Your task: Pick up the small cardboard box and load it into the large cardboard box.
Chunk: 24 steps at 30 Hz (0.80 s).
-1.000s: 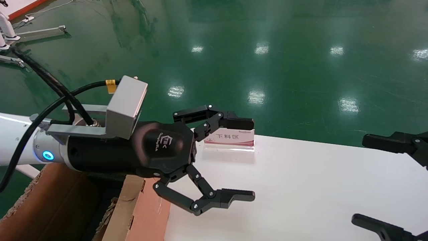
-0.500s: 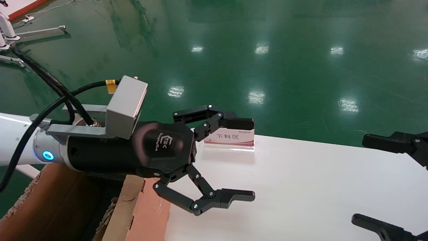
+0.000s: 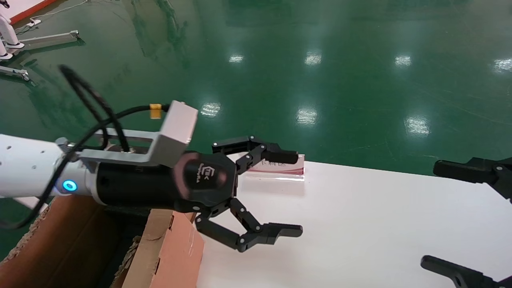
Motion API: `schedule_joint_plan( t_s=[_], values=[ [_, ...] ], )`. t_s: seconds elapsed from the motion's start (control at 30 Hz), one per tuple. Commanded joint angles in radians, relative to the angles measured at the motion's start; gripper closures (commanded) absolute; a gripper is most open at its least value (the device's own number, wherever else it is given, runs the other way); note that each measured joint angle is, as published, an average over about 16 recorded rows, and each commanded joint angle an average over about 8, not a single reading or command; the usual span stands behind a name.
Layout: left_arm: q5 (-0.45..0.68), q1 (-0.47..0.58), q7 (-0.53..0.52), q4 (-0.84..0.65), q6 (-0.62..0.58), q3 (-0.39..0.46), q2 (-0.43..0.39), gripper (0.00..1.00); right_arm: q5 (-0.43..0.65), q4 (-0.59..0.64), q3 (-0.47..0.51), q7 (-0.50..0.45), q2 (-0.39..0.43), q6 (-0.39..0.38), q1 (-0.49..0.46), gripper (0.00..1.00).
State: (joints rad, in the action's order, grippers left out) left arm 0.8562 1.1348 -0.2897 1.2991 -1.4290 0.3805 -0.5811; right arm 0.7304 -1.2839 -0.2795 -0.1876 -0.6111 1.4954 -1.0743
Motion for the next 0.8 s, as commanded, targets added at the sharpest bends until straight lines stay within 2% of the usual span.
schedule_joint_plan(
  t_s=[0.03,0.4,0.8],
  values=[
    [0.024,0.013,-0.023,0.003,0.014,0.02,0.007,0.0,0.0,0.0,0.0,0.0,0.0,0.0,0.0,0.0],
    [0.29,0.217,-0.314,0.063,0.041,0.219,0.013,0.0,0.0,0.0,0.0,0.0,0.0,0.0,0.0,0.0],
    [0.62,0.496,-0.825,0.06,-0.056,0.48,-0.083,0.0,0.0,0.0,0.0,0.0,0.0,0.0,0.0,0.0]
  ],
)
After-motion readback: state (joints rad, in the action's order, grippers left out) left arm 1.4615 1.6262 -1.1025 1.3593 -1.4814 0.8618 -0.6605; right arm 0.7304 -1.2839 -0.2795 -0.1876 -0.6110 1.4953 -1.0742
